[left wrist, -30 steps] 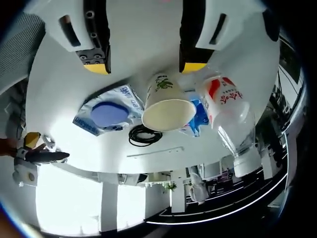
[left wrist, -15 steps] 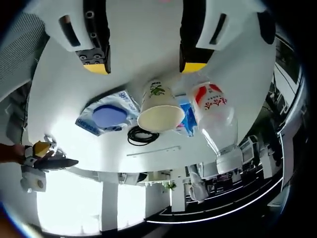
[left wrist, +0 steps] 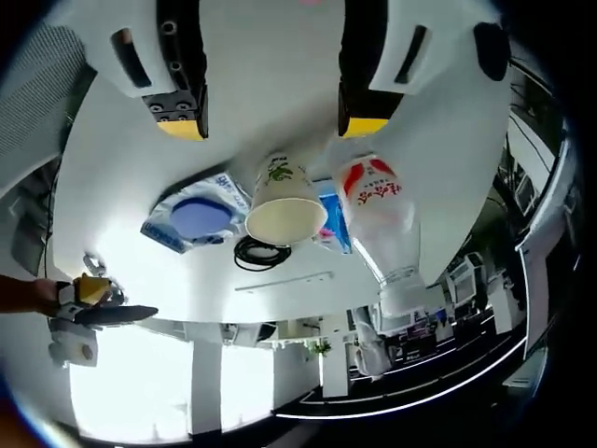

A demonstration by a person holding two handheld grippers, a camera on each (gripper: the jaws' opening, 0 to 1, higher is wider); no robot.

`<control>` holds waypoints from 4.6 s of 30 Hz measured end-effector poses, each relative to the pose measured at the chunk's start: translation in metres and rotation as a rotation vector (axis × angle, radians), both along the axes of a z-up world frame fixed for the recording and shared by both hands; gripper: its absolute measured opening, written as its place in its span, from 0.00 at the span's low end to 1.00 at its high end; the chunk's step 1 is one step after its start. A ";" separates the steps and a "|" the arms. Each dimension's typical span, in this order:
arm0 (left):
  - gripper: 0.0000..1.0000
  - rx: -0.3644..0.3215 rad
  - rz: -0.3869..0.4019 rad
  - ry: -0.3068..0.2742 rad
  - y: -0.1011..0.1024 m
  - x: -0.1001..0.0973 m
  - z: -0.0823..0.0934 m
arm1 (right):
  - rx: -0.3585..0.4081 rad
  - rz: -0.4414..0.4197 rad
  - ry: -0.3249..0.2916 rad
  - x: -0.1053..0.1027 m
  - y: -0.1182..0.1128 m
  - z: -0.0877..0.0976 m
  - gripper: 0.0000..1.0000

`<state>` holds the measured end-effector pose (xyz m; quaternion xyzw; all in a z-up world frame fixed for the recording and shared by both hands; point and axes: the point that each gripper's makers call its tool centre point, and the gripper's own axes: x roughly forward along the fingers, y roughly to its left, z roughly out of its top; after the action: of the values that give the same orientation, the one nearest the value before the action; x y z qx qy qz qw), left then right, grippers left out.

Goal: Arrange the tabletop items into an orderly group along one side of the table until the central work area is clear of visible clutter.

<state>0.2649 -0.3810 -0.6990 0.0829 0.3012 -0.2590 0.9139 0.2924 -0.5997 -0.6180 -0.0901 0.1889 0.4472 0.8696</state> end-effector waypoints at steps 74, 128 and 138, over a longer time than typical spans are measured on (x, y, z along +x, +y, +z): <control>0.57 0.009 0.036 0.002 0.062 0.030 -0.001 | -0.101 0.098 -0.019 0.083 0.079 -0.008 0.53; 0.80 -0.026 0.036 0.000 0.078 0.034 -0.010 | -0.160 0.125 -0.005 0.145 0.133 -0.048 0.37; 1.00 -0.062 0.014 -0.053 0.075 0.034 -0.002 | -0.168 0.138 0.000 0.149 0.141 -0.052 0.37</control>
<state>0.2989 -0.3064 -0.7012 0.0593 0.2692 -0.2596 0.9255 0.4416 -0.4587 -0.6702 -0.1756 0.2192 0.4885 0.8261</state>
